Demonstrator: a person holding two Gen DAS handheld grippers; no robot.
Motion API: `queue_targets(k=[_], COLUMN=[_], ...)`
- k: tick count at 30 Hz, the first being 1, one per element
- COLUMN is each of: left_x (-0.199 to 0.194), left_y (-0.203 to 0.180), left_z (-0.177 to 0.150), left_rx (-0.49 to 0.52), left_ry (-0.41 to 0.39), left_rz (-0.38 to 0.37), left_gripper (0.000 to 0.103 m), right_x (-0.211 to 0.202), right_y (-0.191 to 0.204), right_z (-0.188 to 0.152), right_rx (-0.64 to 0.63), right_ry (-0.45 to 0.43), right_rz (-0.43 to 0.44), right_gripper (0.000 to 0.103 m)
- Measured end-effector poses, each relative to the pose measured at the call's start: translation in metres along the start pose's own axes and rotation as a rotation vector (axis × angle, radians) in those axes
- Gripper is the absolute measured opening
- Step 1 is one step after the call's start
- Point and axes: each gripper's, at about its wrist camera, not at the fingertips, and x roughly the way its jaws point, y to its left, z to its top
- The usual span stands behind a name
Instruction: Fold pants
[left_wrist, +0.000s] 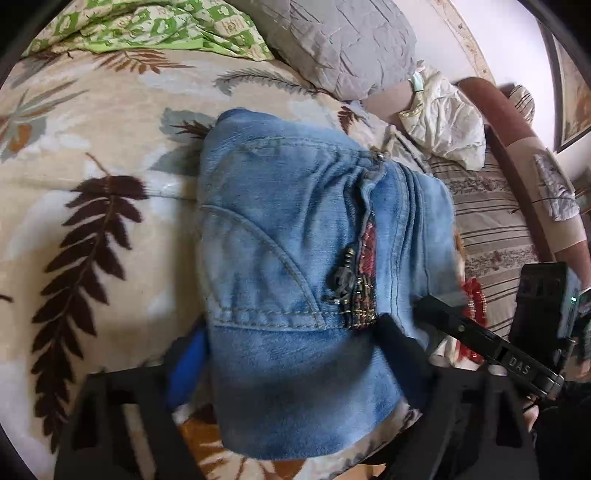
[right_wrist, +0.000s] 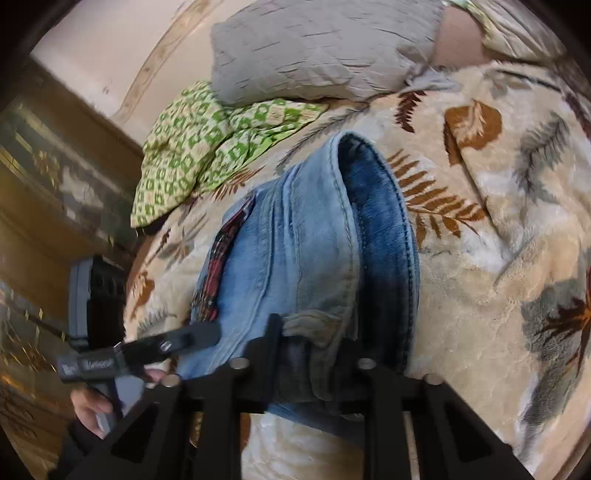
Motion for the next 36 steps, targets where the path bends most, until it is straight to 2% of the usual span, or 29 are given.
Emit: queue_targets(k=[2, 4, 8, 11, 14, 16, 18, 19, 20, 21, 22, 24, 28, 31, 36], left_x=[-0.004, -0.004, 0.009, 0.017, 0.015, 0.01, 0.001, -0.005, -0.01, -0.015, -0.021, -0.028, -0.039, -0.043, -0.047], left_y=[0.0, -0.004, -0.005, -0.001, -0.002, -0.01, -0.019, -0.025, -0.031, -0.037, -0.044, -0.053, -0.059, -0.063, -0.068], left_z=[-0.002, -0.004, -0.009, -0.012, -0.011, -0.011, -0.015, -0.018, -0.021, -0.024, -0.029, -0.036, -0.042, -0.044, -0.037], left_rx=[0.011, 0.038, 0.068, 0.072, 0.075, 0.1, 0.12, 0.144, 0.172, 0.205, 0.242, 0.29, 0.315, 0.316, 0.326], left_ry=[0.004, 0.019, 0.049, 0.041, 0.04, 0.013, -0.046, -0.095, -0.137, -0.183, -0.237, -0.301, -0.36, -0.387, -0.398], left_rz=[-0.013, 0.008, 0.07, 0.084, 0.097, 0.135, 0.19, 0.251, 0.313, 0.378, 0.446, 0.55, 0.628, 0.624, 0.603], left_gripper=[0.073, 0.07, 0.07, 0.071, 0.071, 0.076, 0.091, 0.096, 0.101, 0.102, 0.102, 0.102, 0.103, 0.103, 0.103], right_x=[-0.005, -0.005, 0.013, 0.019, 0.018, 0.012, 0.001, -0.005, -0.012, -0.019, -0.029, -0.045, -0.067, -0.071, -0.064], right_y=[-0.002, -0.009, -0.029, -0.035, -0.026, -0.019, -0.014, -0.012, -0.008, -0.006, -0.004, 0.0, 0.006, 0.007, -0.005], right_z=[-0.006, -0.013, -0.026, -0.028, -0.026, -0.025, -0.024, -0.024, -0.024, -0.024, -0.025, -0.025, -0.023, -0.02, -0.012], right_rx=[0.011, 0.033, 0.093, 0.11, 0.065, 0.033, 0.034, 0.028, 0.017, 0.012, 0.012, 0.005, -0.017, -0.03, -0.007], right_ry=[0.001, 0.009, 0.047, 0.042, 0.042, 0.036, 0.015, 0.006, -0.011, -0.032, -0.076, -0.126, -0.18, -0.195, -0.17], right_rz=[0.019, 0.022, 0.024, 0.03, -0.009, -0.023, -0.027, -0.044, -0.07, -0.09, -0.102, -0.096, -0.14, -0.173, -0.185], right_gripper=[0.013, 0.012, 0.012, 0.009, 0.009, 0.011, 0.018, 0.028, 0.049, 0.066, 0.09, 0.093, 0.096, 0.098, 0.1])
